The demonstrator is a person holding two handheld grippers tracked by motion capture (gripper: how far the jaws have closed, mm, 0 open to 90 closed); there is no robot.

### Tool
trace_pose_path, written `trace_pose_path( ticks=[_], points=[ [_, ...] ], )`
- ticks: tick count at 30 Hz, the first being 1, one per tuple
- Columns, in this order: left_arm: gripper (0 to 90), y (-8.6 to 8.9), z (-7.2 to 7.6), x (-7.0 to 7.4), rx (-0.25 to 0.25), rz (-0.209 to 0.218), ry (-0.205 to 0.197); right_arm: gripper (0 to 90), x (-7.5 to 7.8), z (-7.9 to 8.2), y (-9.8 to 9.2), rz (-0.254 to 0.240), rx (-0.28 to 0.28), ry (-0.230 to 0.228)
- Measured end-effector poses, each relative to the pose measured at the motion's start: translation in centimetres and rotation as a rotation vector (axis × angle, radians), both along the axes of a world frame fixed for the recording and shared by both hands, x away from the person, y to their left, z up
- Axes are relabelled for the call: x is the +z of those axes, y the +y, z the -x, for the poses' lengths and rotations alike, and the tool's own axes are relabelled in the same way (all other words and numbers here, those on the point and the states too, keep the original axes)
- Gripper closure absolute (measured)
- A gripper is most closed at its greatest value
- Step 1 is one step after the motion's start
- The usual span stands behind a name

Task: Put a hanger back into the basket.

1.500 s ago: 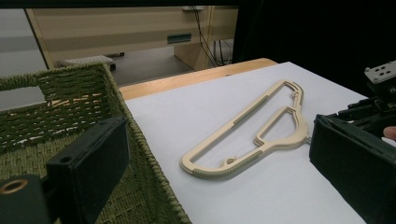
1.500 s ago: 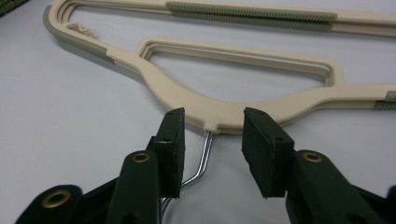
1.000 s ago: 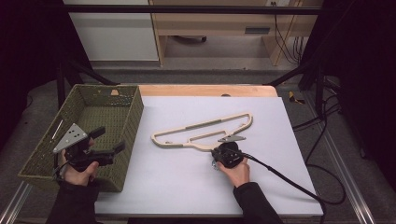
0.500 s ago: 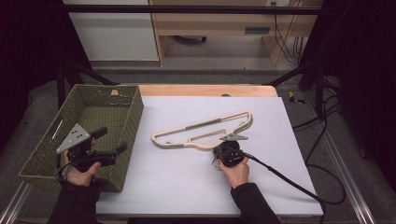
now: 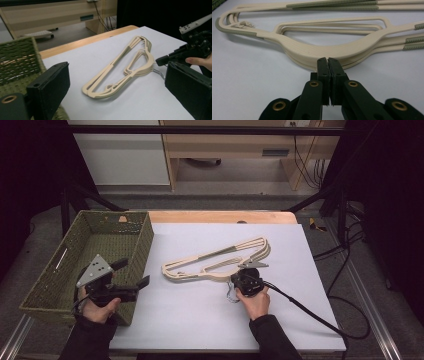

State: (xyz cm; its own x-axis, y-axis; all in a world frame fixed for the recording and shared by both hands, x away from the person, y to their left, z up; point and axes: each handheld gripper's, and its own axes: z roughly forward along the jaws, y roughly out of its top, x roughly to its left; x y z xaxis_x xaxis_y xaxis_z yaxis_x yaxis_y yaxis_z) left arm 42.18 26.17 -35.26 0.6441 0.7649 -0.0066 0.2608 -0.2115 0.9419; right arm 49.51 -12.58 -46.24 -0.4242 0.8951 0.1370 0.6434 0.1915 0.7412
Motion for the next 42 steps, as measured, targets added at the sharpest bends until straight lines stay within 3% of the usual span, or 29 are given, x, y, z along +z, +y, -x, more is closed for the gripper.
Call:
trace_pose_path(
  ticks=[4, 5, 12, 14, 15, 20, 31, 36, 42],
  points=[
    [5.9, -1.6, -0.1, -0.4, -0.036, -0.035, 0.017, 89.1, 0.2, -0.1, -0.1, 0.003, 0.012, -0.003],
    [5.7, -2.5, -0.2, -0.7, -0.05, -0.063, 0.024, 89.1, 0.3, -0.1, -0.2, 0.016, 0.016, -0.01],
    [7.7, -4.7, -0.7, -1.7, -0.099, -0.07, 0.061, 89.2, 0.7, -0.1, -0.4, 0.03, 0.02, -0.02],
    [7.8, -5.6, -1.1, -2.2, -0.113, -0.087, 0.082, 89.1, 0.8, -0.1, -0.4, 0.028, 0.013, -0.01],
    [7.8, -6.6, -1.7, -2.6, -0.129, -0.119, 0.094, 89.1, 0.9, -0.1, -0.4, 0.028, 0.015, -0.008],
    [8.4, -8.6, -2.7, -3.1, -0.165, -0.168, 0.113, 89.2, 1.1, -0.1, -0.7, 0.034, 0.027, -0.01],
    [12.5, -13.9, -6.9, -5.3, -0.237, -0.269, 0.193, 89.1, 1.8, -0.1, -0.8, 0.058, 0.034, -0.015],
    [14.4, -15.2, -8.2, -6.2, -0.253, -0.301, 0.209, 89.1, 1.8, -0.2, -0.8, 0.068, 0.043, -0.026],
    [18.3, -17.0, -9.5, -7.3, -0.265, -0.354, 0.187, 89.1, 2.0, -0.2, -0.8, 0.069, 0.038, -0.02]
  ],
)
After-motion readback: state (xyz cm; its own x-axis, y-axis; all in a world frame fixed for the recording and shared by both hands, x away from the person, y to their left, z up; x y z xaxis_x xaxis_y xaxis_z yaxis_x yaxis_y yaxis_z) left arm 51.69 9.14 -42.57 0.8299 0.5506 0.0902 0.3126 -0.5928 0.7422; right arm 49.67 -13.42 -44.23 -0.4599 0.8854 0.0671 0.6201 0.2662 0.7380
